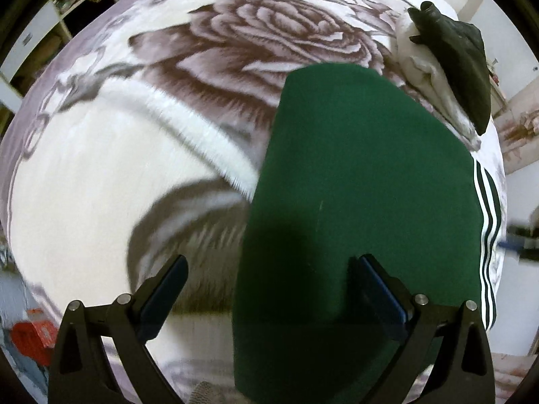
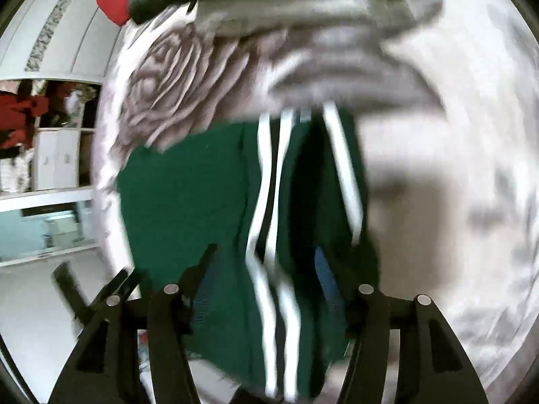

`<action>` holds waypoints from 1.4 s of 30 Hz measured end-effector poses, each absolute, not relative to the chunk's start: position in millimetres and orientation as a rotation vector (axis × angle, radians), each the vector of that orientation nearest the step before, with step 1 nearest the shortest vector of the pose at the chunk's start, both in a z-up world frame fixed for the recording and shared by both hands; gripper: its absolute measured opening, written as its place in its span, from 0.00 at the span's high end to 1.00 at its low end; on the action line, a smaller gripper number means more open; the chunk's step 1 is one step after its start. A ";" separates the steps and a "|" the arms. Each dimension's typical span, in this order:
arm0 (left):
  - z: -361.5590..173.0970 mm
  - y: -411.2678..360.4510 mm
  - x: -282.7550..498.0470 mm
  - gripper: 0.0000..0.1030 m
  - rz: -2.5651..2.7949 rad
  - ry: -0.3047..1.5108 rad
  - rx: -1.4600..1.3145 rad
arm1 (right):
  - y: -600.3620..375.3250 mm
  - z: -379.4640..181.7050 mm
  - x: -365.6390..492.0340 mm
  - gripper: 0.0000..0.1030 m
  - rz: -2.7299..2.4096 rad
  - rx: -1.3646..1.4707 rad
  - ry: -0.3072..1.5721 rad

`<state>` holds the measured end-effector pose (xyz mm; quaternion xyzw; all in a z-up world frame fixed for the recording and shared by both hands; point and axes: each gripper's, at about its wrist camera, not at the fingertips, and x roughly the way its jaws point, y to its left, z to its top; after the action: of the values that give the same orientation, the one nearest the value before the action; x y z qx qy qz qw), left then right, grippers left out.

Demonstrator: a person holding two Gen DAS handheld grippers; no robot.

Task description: Fold large clothes

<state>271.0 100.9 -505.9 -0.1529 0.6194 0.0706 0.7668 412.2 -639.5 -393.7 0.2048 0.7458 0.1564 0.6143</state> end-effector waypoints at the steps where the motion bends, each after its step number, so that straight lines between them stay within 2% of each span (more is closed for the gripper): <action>1: -505.6 99.8 265.7 0.01 0.159 1.348 -0.335 | -642.7 -399.6 391.8 0.42 0.360 0.498 1.769; 5: -510.4 96.1 245.0 0.01 0.182 1.380 -0.340 | -633.6 -436.4 351.5 0.42 0.297 0.476 1.869; 6: -511.8 95.2 240.5 0.01 0.188 1.387 -0.340 | -635.1 -440.2 346.4 0.48 0.277 0.514 1.849; 8: -512.3 94.2 235.0 0.01 0.192 1.390 -0.341 | -638.5 -430.5 342.6 0.70 0.253 0.486 1.813; 9: -510.8 93.5 232.3 0.01 0.192 1.384 -0.340 | -644.1 -421.3 340.6 0.87 0.237 0.491 1.784; 10: -509.7 92.8 231.3 0.01 0.190 1.381 -0.339 | -650.8 -411.6 338.1 0.93 0.230 0.519 1.756; 15: -502.9 88.3 227.6 0.01 0.186 1.366 -0.316 | -671.6 -380.2 315.9 0.94 0.178 0.544 1.695; 17: -502.0 87.4 227.1 0.01 0.188 1.370 -0.305 | -675.0 -390.6 311.2 0.94 0.177 0.594 1.708; 20: -500.4 88.8 225.7 0.01 0.194 1.370 -0.306 | -674.2 -414.4 312.7 0.87 0.160 0.617 1.738; 21: -498.9 90.4 225.3 0.01 0.196 1.368 -0.304 | -673.8 -420.2 312.0 0.81 0.184 0.651 1.762; 22: -496.9 92.1 223.8 0.01 0.203 1.363 -0.302 | -676.0 -422.1 308.5 0.68 0.190 0.692 1.771; 24: -495.1 96.9 219.2 0.01 0.220 1.362 -0.307 | -684.8 -422.0 297.6 0.53 0.179 0.777 1.748; 27: -495.0 102.7 211.3 0.01 0.239 1.376 -0.331 | -704.4 -424.1 268.6 0.50 0.110 0.927 1.749; 30: -496.5 106.0 202.0 0.01 0.246 1.387 -0.375 | -710.0 -434.0 235.8 0.36 0.067 1.216 1.702; 31: -497.3 105.8 199.2 0.01 0.248 1.390 -0.387 | -704.2 -440.2 228.8 0.35 0.085 1.282 1.695; 35: -503.2 100.6 196.8 0.01 0.254 1.406 -0.396 | -669.5 -487.1 233.8 0.30 0.116 1.351 1.675; 36: -502.6 98.9 196.6 0.01 0.253 1.404 -0.399 | -664.3 -496.2 238.6 0.25 0.127 1.350 1.647; 38: -502.1 96.5 197.3 0.01 0.252 1.400 -0.399 | -656.1 -508.7 249.6 0.25 0.125 1.354 1.559; 41: -501.0 93.9 198.2 0.01 0.249 1.391 -0.395 | -646.4 -516.4 244.8 0.43 0.188 1.479 1.463; 42: -500.3 93.1 198.1 0.01 0.246 1.386 -0.396 | -647.4 -512.8 238.5 0.53 0.275 1.562 1.416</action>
<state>198.1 93.1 -500.3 -0.1806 0.6329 0.1126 0.7444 238.5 -647.4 -512.8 0.6421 0.5818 0.1128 0.4862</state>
